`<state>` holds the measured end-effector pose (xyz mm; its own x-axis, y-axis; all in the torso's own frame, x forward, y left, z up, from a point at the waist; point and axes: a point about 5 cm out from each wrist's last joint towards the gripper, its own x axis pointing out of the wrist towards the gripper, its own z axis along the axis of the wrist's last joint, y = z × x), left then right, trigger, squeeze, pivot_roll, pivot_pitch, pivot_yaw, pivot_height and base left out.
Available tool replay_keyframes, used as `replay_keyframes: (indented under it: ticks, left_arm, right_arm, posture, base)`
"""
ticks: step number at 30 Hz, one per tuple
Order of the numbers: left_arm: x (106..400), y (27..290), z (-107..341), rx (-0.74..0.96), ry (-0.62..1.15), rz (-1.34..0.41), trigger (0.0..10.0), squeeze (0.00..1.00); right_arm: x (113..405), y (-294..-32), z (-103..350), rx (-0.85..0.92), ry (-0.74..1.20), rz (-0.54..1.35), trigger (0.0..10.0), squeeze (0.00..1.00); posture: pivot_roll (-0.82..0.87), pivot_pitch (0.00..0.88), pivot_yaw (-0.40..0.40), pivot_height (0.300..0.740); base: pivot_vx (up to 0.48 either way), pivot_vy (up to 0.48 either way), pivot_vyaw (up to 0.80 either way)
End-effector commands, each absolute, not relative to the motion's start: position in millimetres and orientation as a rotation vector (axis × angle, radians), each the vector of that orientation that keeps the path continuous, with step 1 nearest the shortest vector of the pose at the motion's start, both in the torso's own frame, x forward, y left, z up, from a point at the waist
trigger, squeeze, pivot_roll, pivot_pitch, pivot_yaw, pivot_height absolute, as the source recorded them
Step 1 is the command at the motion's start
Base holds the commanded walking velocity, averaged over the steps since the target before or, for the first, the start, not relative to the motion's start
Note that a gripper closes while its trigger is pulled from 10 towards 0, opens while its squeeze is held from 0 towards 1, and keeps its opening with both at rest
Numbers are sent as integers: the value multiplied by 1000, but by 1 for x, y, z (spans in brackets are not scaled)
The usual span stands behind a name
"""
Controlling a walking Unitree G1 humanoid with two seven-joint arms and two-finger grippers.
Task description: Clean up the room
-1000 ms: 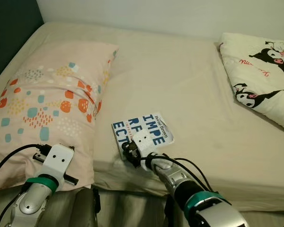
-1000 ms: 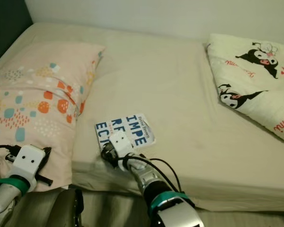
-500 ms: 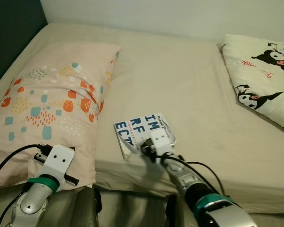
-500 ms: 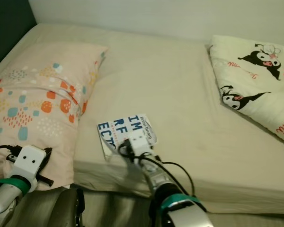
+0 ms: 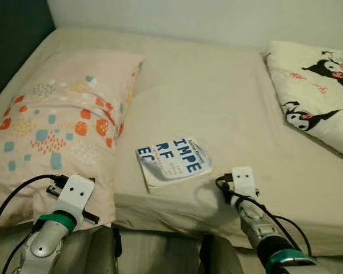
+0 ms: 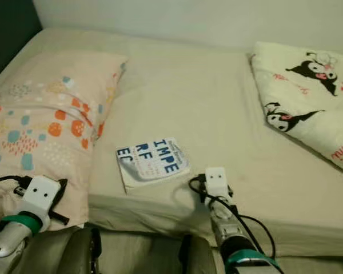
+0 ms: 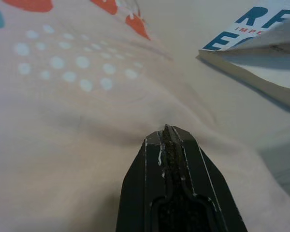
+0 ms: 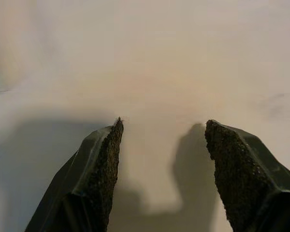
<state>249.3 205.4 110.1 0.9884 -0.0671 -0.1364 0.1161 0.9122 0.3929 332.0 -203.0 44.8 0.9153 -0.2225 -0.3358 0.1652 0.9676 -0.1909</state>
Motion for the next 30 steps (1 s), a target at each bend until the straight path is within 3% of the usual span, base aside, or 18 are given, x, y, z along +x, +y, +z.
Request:
replay_keyframes:
  ticks: [1,4,6,10,11,13,14,15,16,17,18,21,24,30]
  left_arm:
    - [249,203,103,417,142,-103,10000,0]
    - [250,202,103,417,140,-103,10000,0]
    - [250,203,102,425,140,-102,10000,0]
    - [249,206,102,432,143,-95,10000,0]
    - [247,209,101,440,147,-86,10000,0]
    - [247,209,101,440,147,-86,10000,0]
    - [247,217,101,461,160,-44,10000,0]
    - [247,217,101,461,160,-44,10000,0]
    - [248,223,101,481,163,-11,10000,0]
    - [248,223,101,481,163,-11,10000,0]
    - [253,229,104,496,158,29,10000,0]
    - [253,229,104,496,158,29,10000,0]
    - [260,232,116,501,110,44,10000,0]
    - [259,234,124,508,78,53,10000,0]
  right_arm:
    - [337,-212,60,-103,267,-286,10000,0]
    - [344,-211,72,-73,205,-294,10000,0]
    - [361,-196,101,-19,82,-246,10000,0]
    - [372,-179,120,26,18,-159,10000,0]
    - [377,-161,128,53,1,-52,10000,0]
    - [377,-161,128,53,1,-52,10000,0]
    - [379,-107,132,62,27,255,10000,0]
    - [379,-107,132,62,27,255,10000,0]
    - [372,-77,122,-11,81,424,10000,0]
    - [372,-77,122,-11,81,424,10000,0]
    - [357,-45,101,-124,173,604,10000,0]
    - [357,-45,101,-124,173,604,10000,0]
    - [339,-19,78,-202,260,683,10000,0]
    - [332,-9,73,-183,291,699,10000,0]
  posture:
    - [214,103,-32,559]
    - [213,101,-34,559]
    - [216,94,-42,559]
    - [219,98,-46,559]
    - [220,97,-47,559]
    - [220,97,-47,559]
    - [221,88,-46,559]
    - [221,88,-46,559]
    - [223,90,-43,559]
    - [223,90,-43,559]
    - [224,94,-39,559]
    - [224,94,-39,559]
    - [235,98,-36,559]
    - [264,128,-32,559]
  base:
    - [0,0,0]
    - [0,0,0]
    - [0,0,0]
    - [0,0,0]
    - [0,0,0]
    - [0,0,0]
    - [0,0,0]
    - [0,0,0]
    - [0,0,0]
    - [0,0,0]
    - [0,0,0]
    - [0,0,0]
    - [0,0,0]
    - [0,0,0]
